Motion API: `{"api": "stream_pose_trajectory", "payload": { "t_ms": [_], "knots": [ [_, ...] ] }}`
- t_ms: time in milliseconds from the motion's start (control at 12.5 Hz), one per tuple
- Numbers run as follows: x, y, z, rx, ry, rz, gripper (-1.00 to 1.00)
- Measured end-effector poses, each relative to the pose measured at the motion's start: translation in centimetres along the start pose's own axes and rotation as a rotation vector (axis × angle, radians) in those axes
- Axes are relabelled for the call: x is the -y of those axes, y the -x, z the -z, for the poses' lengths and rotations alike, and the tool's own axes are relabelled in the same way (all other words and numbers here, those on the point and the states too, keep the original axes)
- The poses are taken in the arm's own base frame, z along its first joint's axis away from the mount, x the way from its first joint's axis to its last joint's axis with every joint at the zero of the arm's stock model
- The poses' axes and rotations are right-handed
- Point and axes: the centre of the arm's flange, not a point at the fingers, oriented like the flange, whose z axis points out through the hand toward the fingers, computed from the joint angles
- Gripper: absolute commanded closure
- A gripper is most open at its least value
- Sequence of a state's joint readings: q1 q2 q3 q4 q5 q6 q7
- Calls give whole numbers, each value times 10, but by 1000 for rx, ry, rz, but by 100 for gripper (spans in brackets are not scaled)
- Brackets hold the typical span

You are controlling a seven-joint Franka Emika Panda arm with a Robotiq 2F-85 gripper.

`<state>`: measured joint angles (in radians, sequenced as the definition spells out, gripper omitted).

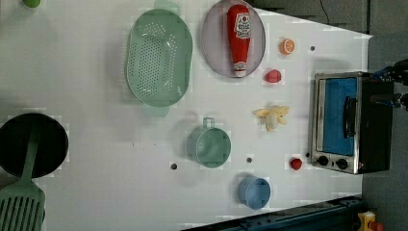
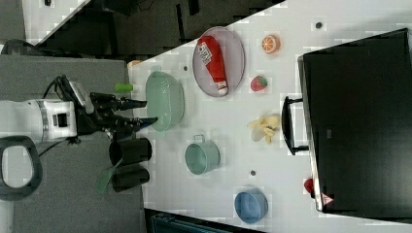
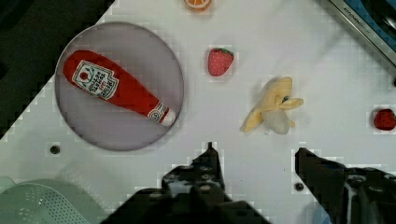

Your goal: Pick banana from table and place on oven.

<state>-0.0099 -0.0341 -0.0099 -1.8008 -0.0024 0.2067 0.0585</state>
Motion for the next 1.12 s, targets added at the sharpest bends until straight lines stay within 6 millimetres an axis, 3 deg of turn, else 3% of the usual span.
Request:
{"api": "stream_pose_trajectory", "payload": {
  "t_ms": [160, 240, 320, 480, 640, 800, 960, 1120],
  "knots": [
    [-61, 51, 4, 81, 98, -2, -81],
    [-88, 73, 20, 98, 93, -9, -99],
    [-107, 87, 41, 62, 70, -13, -100],
    [-120, 100, 89, -32, -25, -13, -100],
    [-119, 100, 104, -89, -98, -13, -100],
    [-101, 90, 86, -123, -119, -6, -100],
    [-83, 69, 28, -65, -122, -22, -100],
    [-71, 53, -49, -50, -39, -17, -100]
  ]
}}
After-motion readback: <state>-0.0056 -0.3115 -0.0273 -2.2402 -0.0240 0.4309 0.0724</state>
